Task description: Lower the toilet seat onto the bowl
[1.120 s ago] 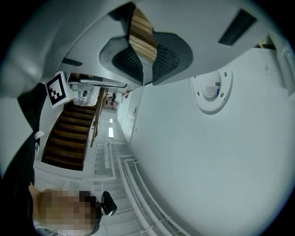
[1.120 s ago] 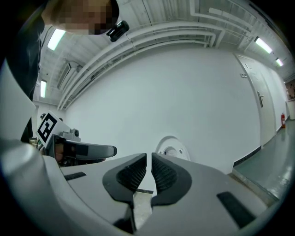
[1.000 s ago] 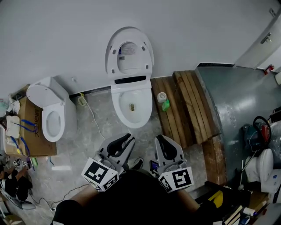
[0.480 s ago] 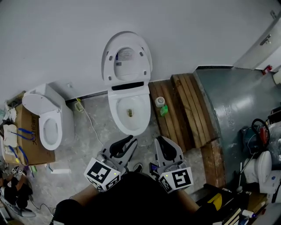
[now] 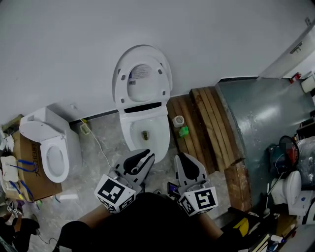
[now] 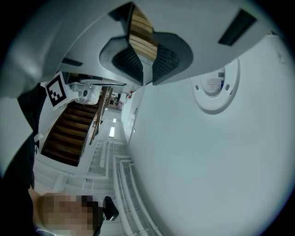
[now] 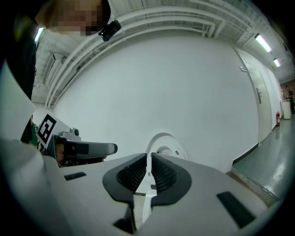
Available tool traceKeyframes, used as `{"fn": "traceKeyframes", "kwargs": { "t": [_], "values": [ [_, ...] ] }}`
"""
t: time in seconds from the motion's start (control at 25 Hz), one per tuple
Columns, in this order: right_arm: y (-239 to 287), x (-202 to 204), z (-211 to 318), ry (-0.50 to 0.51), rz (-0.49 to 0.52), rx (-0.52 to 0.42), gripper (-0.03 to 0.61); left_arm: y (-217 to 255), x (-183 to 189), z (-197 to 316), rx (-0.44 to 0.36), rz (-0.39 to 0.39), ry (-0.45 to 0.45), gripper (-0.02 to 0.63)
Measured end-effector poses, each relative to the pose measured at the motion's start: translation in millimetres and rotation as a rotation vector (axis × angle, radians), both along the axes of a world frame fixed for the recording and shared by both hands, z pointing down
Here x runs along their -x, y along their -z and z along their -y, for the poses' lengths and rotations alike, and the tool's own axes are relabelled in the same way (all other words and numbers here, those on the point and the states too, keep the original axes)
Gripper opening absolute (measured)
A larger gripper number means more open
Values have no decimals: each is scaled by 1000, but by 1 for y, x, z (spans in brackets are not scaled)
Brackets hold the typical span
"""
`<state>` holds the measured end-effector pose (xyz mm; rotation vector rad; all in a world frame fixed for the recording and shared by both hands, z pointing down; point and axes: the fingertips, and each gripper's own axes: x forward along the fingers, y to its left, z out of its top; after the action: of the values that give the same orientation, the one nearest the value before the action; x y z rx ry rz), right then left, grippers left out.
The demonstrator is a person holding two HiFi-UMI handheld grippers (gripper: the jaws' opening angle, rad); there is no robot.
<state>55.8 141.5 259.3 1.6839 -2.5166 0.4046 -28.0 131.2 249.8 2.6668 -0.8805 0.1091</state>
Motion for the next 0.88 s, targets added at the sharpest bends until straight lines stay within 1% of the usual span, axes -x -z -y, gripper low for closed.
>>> {"fn": "traceKeyframes", "kwargs": {
  "t": [0.2,0.28,0.36,0.44,0.56,0.6,0.72,0.84,0.88],
  "values": [
    [-2,25,40,-23,2,23,52,-4,32,43,13,-14,-2,71],
    [-3,34,51,-29,-1,32,52,-6,42,54,1,-11,-9,71],
    [-6,42,59,-33,-1,43,52,-9,53,63,-18,9,-12,72],
    [-7,46,65,-38,2,54,52,-8,65,72,-47,19,9,71],
    [-7,47,76,-54,-3,59,52,12,78,94,-129,-67,73,71],
    [-7,46,79,-58,-5,58,52,14,81,101,-138,-74,85,72],
    [-7,44,85,-57,-6,58,52,10,85,117,-139,-39,92,71],
    [-13,40,93,-42,4,70,52,3,82,129,-140,4,98,69],
    [-16,38,99,-35,9,73,52,1,80,133,-139,14,103,60]
  ]
}}
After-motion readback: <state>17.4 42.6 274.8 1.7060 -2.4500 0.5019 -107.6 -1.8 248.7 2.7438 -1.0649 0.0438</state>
